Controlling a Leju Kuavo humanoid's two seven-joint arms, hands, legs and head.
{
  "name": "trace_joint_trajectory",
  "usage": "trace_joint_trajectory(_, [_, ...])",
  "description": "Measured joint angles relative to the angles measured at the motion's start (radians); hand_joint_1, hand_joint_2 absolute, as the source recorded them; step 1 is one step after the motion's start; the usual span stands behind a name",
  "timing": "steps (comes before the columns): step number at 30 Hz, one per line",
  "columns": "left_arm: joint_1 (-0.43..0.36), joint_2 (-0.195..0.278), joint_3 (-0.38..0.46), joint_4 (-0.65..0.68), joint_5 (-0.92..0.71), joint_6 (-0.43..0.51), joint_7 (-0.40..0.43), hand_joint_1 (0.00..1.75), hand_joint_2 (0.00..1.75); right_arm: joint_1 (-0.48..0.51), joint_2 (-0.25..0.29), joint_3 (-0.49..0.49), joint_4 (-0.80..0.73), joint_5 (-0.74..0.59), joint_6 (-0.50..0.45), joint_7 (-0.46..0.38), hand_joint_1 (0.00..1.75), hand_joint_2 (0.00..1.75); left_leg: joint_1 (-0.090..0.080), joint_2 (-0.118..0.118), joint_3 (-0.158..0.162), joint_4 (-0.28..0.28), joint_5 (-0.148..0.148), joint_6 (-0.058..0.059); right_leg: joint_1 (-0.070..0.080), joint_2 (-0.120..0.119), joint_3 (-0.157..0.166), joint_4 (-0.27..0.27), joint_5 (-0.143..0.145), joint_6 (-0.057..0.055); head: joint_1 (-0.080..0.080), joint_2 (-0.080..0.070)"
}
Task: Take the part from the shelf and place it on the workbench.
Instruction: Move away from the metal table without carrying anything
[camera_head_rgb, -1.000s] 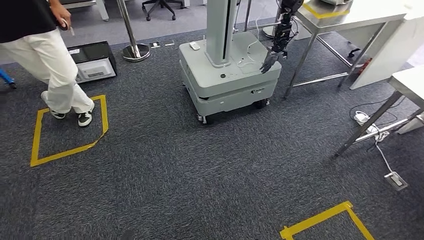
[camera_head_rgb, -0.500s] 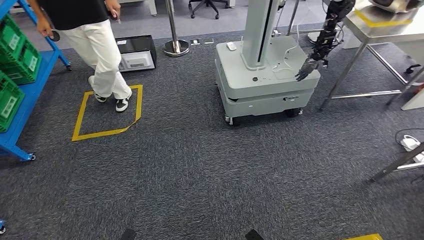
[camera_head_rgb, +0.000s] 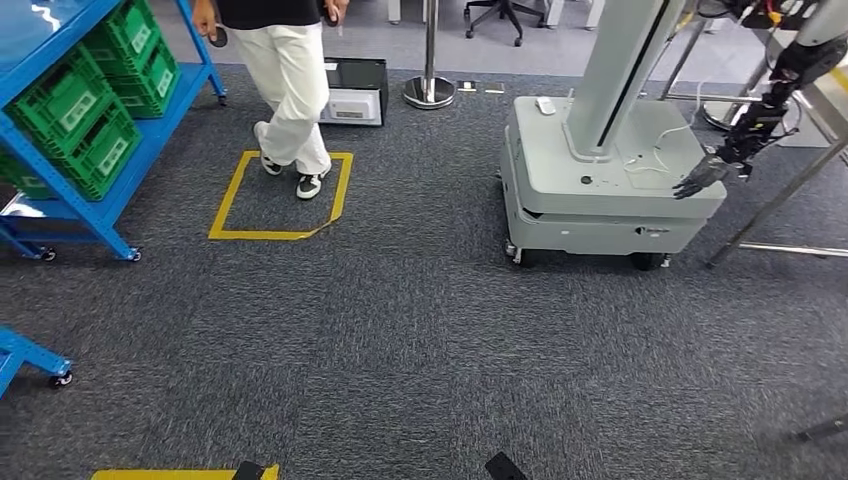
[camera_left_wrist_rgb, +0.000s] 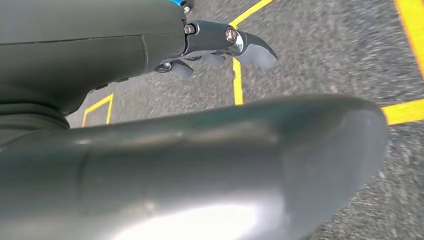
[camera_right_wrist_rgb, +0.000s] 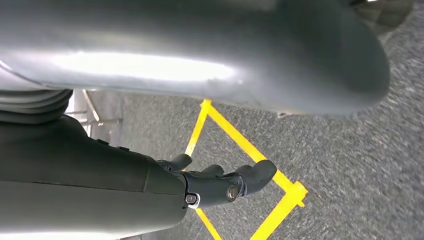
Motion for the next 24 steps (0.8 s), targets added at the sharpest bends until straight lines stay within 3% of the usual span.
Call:
trace_joint_trajectory(1, [0.001,0.000,0.000,0.000,-0.002,0.000,0.000,0.00,0.00,0.005,0.000,0.000,0.000,-0.002,-0.001,0.000,0.00,0.00,0.000,-0.015,-0.001,0.001,0.000,0.000,-0.001,0.002,-0.016,0.025,0.002,0.000,0.000,0.000])
trace_joint_trajectory(2, [0.001,0.000,0.000,0.000,-0.003,-0.001,-0.001,0.00,0.00,0.008,0.000,0.000,0.000,-0.002,-0.003,0.000,0.00,0.00,0.001,-0.029,-0.001,0.003,0.001,-0.001,-0.002,0.004,-0.011,0.006,0.026,0.000,0.000,0.000])
trace_joint_trajectory(3, [0.001,0.000,0.000,0.000,-0.005,-0.001,-0.002,0.00,0.00,0.010,0.000,0.000,0.000,-0.003,-0.006,-0.001,0.00,0.00,0.001,-0.044,-0.001,0.005,0.001,-0.003,-0.004,0.011,0.013,-0.051,0.064,-0.001,0.000,0.000])
trace_joint_trajectory(5, [-0.002,-0.001,0.000,0.000,-0.007,-0.001,-0.004,0.00,0.00,0.011,0.000,-0.002,0.000,-0.004,-0.012,-0.005,0.00,0.00,0.002,-0.070,-0.004,0.010,0.001,-0.012,-0.010,0.048,0.074,-0.193,0.126,-0.003,0.000,0.000])
trace_joint_trajectory(7, [-0.005,-0.001,0.000,0.000,-0.008,-0.001,-0.004,0.00,0.00,0.010,0.000,-0.004,0.000,-0.004,-0.015,-0.007,0.00,0.00,0.002,-0.090,-0.011,0.012,0.004,-0.026,-0.011,0.074,0.101,-0.259,0.141,-0.010,-0.001,0.000])
trace_joint_trajectory(9, [-0.004,-0.001,0.000,0.000,-0.008,0.001,-0.004,0.00,0.00,0.009,0.000,-0.006,0.000,-0.004,-0.014,-0.008,0.00,0.00,0.005,-0.106,-0.019,0.007,0.009,-0.043,-0.007,0.060,0.101,-0.264,0.144,-0.024,-0.001,0.000])
trace_joint_trajectory(10, [-0.002,0.000,0.000,0.000,-0.008,0.002,-0.004,0.00,0.00,0.008,0.000,-0.006,0.000,-0.004,-0.014,-0.009,0.00,0.00,0.005,-0.096,-0.024,0.011,0.007,-0.048,-0.006,0.050,0.102,-0.268,0.148,-0.033,-0.001,0.000])
trace_joint_trajectory(12, [-0.002,0.000,0.000,0.000,-0.007,0.003,-0.004,0.00,0.00,0.007,-0.001,-0.006,0.000,-0.003,-0.014,-0.011,0.00,0.00,0.004,-0.045,-0.051,0.066,-0.030,-0.054,-0.006,0.026,0.103,-0.274,0.153,-0.049,-0.004,0.000])
trace_joint_trajectory(13, [-0.004,0.000,0.000,0.000,-0.006,0.004,-0.005,0.00,0.00,0.008,-0.001,-0.006,0.000,-0.003,-0.014,-0.011,0.00,0.00,0.003,-0.014,-0.075,0.123,-0.063,-0.056,-0.004,0.012,0.103,-0.275,0.153,-0.054,-0.005,0.000])
trace_joint_trajectory(14, [-0.005,0.000,0.000,0.000,-0.006,0.004,-0.007,0.00,0.00,0.010,-0.002,-0.006,0.000,-0.003,-0.014,-0.011,0.00,0.00,0.002,0.002,-0.104,0.190,-0.096,-0.058,-0.001,-0.002,0.103,-0.275,0.152,-0.057,-0.006,0.000])
trace_joint_trajectory(16, [-0.004,-0.001,0.000,0.001,-0.005,0.007,-0.013,0.00,0.00,0.012,-0.002,-0.006,0.000,-0.001,-0.013,-0.010,0.00,0.00,0.003,0.014,-0.139,0.280,-0.128,-0.060,0.004,-0.032,0.102,-0.275,0.150,-0.060,-0.006,0.000])
trace_joint_trajectory(17, [-0.003,-0.001,0.000,0.001,-0.004,0.009,-0.017,0.00,0.00,0.012,-0.002,-0.006,0.000,0.001,-0.013,-0.009,0.00,0.00,0.003,0.017,-0.132,0.274,-0.117,-0.059,0.005,-0.045,0.103,-0.275,0.150,-0.060,-0.006,0.000])
trace_joint_trajectory(18, [-0.002,0.000,0.000,0.001,-0.003,0.012,-0.021,0.00,0.00,0.011,-0.002,-0.006,0.000,0.003,-0.013,-0.007,0.00,0.00,0.002,0.023,-0.104,0.229,-0.091,-0.057,0.007,-0.057,0.104,-0.274,0.148,-0.059,-0.006,0.000])
trace_joint_trajectory(19, [-0.002,0.000,0.000,0.001,-0.003,0.014,-0.023,0.00,0.00,0.010,-0.002,-0.006,0.000,0.004,-0.013,-0.005,0.00,0.00,0.001,0.039,-0.063,0.158,-0.060,-0.053,0.008,-0.069,0.106,-0.274,0.147,-0.058,-0.006,0.000])
trace_joint_trajectory(21, [-0.006,0.000,0.000,0.001,-0.002,0.016,-0.025,0.00,0.00,0.009,-0.003,-0.006,0.000,0.007,-0.014,-0.002,0.00,0.00,-0.008,0.074,0.001,0.040,-0.026,-0.041,0.013,-0.090,0.110,-0.272,0.142,-0.052,-0.006,0.000])
trace_joint_trajectory(22, [-0.007,0.000,0.000,0.001,-0.002,0.015,-0.025,0.00,0.00,0.009,-0.003,-0.006,0.000,0.007,-0.014,-0.002,0.00,0.00,-0.011,0.083,0.014,0.013,-0.023,-0.035,0.015,-0.100,0.111,-0.271,0.140,-0.048,-0.006,0.000])
trace_joint_trajectory(24, [-0.007,0.000,0.000,0.002,-0.002,0.012,-0.024,0.00,0.00,0.009,-0.004,-0.006,0.000,0.007,-0.014,-0.003,0.00,0.00,-0.014,0.067,0.012,0.008,-0.022,-0.024,0.016,-0.118,0.113,-0.270,0.139,-0.039,-0.005,0.000])
